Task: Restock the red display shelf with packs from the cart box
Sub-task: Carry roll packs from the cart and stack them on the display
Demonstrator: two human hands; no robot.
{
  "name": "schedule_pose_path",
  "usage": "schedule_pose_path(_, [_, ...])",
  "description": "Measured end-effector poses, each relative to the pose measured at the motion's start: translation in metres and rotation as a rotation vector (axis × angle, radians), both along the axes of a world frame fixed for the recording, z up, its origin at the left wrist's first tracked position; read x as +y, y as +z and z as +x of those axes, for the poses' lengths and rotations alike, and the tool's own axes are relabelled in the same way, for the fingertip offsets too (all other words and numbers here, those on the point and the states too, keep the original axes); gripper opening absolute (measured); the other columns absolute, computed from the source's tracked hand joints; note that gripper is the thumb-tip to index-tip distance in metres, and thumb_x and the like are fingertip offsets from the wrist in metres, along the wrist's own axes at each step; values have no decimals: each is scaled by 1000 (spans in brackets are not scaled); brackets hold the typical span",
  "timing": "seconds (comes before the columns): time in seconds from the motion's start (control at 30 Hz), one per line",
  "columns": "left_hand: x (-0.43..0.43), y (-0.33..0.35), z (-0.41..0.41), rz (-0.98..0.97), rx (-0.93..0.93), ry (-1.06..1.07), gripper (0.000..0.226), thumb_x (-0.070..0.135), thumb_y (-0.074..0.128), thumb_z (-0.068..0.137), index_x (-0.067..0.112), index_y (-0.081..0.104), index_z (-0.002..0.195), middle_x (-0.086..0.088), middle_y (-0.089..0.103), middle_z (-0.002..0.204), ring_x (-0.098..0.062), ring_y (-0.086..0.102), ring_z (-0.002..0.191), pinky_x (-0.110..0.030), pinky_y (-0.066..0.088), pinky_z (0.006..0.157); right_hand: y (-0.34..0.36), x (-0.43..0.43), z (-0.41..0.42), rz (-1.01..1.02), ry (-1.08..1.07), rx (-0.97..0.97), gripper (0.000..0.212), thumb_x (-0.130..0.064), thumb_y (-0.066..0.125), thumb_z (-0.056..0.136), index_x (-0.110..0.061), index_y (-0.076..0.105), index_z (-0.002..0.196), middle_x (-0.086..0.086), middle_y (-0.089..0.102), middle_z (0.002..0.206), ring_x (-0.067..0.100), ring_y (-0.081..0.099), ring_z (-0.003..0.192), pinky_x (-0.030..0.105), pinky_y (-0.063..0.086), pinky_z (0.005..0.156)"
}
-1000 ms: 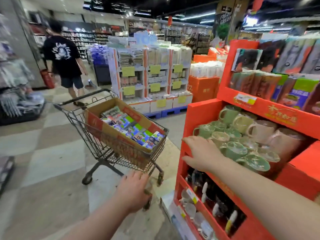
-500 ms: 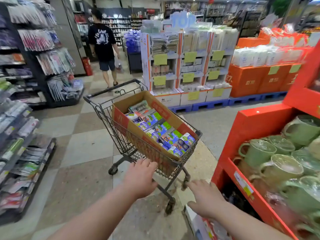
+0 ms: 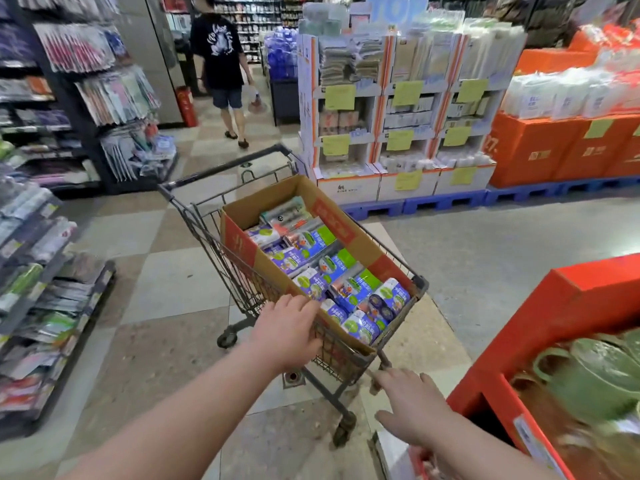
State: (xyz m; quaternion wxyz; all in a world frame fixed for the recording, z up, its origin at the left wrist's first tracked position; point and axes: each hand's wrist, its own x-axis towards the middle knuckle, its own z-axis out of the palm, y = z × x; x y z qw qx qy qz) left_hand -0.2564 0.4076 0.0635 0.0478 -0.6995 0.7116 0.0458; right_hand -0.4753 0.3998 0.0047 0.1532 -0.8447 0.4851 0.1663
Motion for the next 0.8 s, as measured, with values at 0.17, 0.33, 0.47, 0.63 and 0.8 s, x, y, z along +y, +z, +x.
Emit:
schedule_pose_path(0.17, [-39,-22,31,80,6,-64,67,46,46,91,22,23,149,-1,34,149,-24,30,138,-42,28,113,7,-48,27,-57,-76,-8,51,-38,47,90,-24,36,138,0,41,143,22,36,134,40,31,105])
schedule_pose_path(0.33, [-81,-41,74,131,9,-138,66,46,46,91,24,23,148,0,33,149,-23,28,139,-40,25,114,12,-95,66,-85,-198,-4,53,-41,49,89,-25,37,138,0,44,140,23,39,132,40,33,104])
schedule_pose_path(0.47, [-114,-53,111,163,12,-203,65,47,48,90,24,26,146,-1,34,148,-24,29,138,-42,25,113,20,-133,100,-141,-266,-42,57,-38,51,87,-27,35,142,-4,43,142,19,39,134,35,34,102])
schedule_pose_path(0.63, [-152,-66,145,182,0,-269,61,46,49,88,22,31,143,-2,36,146,-25,31,136,-41,26,112,16,-160,128,-113,-364,-52,56,-41,51,88,-28,36,140,-4,44,141,22,41,132,35,36,102])
schedule_pose_path(0.8, [-185,-80,157,213,3,-323,60,47,49,88,21,34,140,-2,38,143,-25,32,134,-41,28,110,4,-178,142,-1,-431,-33,59,-36,51,88,-25,34,143,3,44,140,25,46,128,36,40,99])
